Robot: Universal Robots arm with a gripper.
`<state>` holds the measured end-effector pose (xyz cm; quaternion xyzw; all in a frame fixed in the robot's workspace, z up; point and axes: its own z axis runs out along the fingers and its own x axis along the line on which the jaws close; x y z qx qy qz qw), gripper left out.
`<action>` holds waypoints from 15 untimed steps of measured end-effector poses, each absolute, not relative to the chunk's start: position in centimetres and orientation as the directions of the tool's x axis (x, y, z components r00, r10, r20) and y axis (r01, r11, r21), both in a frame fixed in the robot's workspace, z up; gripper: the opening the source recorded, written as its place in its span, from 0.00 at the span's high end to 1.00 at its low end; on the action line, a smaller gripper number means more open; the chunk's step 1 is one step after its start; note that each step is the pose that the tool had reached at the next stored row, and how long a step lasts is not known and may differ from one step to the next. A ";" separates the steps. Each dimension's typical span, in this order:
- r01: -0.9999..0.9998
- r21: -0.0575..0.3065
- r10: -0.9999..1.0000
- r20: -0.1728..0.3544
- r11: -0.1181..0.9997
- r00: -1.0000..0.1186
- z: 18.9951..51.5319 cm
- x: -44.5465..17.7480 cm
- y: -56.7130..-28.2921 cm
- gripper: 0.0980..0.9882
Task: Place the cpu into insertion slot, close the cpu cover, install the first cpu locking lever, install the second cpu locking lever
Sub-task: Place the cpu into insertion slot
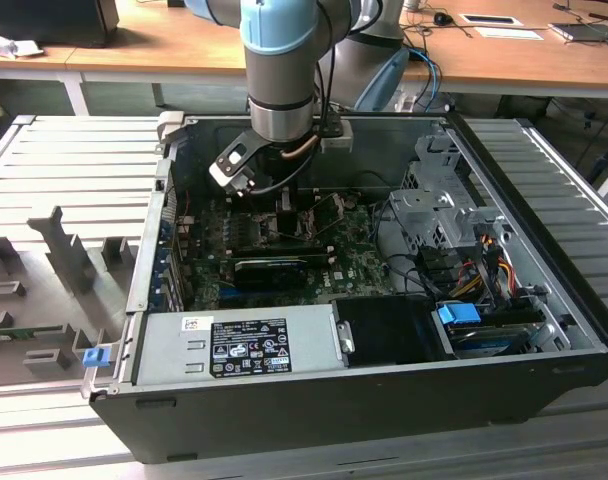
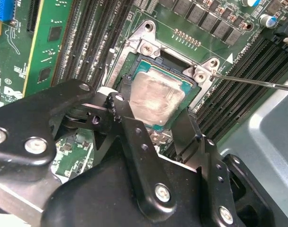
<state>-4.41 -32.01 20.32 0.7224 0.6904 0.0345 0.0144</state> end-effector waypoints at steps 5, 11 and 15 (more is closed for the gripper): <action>0.997 0.069 0.999 0.030 -0.046 0.044 21.0 -4.4 -32.0 0.52; 0.997 0.069 0.999 0.030 -0.046 0.044 21.3 -4.4 -32.0 0.86; 0.997 0.069 0.999 0.029 -0.046 0.044 21.5 -4.4 -32.0 0.99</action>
